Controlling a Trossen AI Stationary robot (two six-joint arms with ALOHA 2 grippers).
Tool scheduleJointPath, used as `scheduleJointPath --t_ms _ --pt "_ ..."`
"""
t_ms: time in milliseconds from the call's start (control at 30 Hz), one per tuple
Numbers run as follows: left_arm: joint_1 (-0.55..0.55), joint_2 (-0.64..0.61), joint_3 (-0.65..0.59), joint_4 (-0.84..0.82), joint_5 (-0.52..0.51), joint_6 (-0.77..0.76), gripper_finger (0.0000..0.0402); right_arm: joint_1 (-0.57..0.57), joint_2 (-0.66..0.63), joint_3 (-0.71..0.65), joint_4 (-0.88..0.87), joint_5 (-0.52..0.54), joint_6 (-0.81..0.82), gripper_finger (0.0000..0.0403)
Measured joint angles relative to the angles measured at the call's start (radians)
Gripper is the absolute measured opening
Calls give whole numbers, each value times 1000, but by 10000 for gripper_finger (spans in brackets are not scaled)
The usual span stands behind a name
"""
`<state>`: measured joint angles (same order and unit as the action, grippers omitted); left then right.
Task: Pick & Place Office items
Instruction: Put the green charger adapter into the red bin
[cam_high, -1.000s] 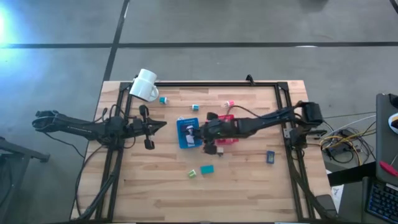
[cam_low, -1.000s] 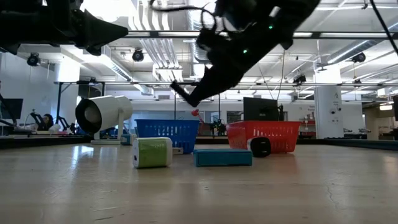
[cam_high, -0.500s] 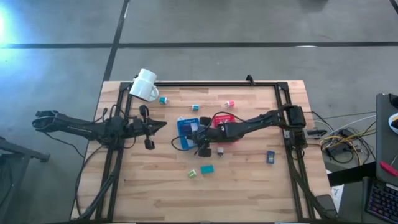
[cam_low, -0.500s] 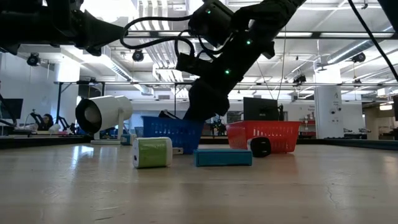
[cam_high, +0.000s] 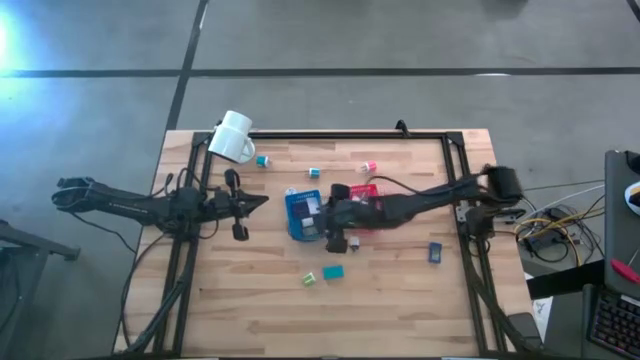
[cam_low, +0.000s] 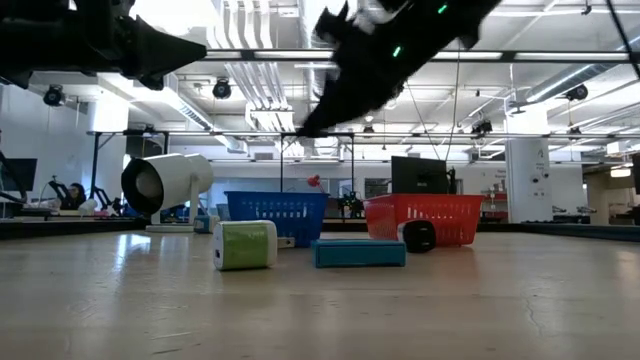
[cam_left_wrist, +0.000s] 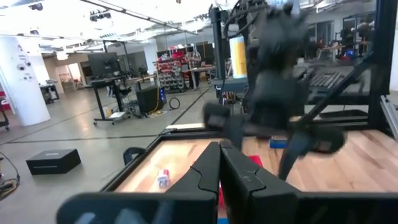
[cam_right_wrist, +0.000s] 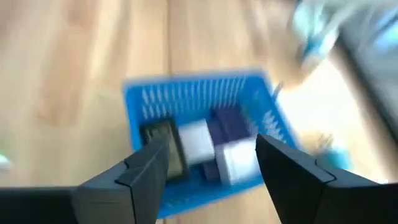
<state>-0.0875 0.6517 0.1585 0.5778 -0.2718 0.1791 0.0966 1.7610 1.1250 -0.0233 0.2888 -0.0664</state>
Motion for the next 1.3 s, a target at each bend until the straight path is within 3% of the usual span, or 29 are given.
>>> scheduleJointPath --t_ms 133,367,500,700,900,1300 --pt "0 -1 0 -2 0 0 12 69 -184 -171 213 0 -61 217" --pt "0 -1 0 -2 1 -11 12 160 -615 -477 295 5 -34 199" --pt "0 -1 0 -2 1 -13 10 172 -820 -686 517 7 -56 186" --pt "0 -1 0 -2 -2 -6 10 117 -1007 -875 665 -62 -71 108" --pt "0 -1 0 -1 -5 4 9 41 -1095 -943 663 -153 -67 16" --pt "0 -1 0 -3 -6 -11 10 -36 -1060 -979 666 -221 -61 13"
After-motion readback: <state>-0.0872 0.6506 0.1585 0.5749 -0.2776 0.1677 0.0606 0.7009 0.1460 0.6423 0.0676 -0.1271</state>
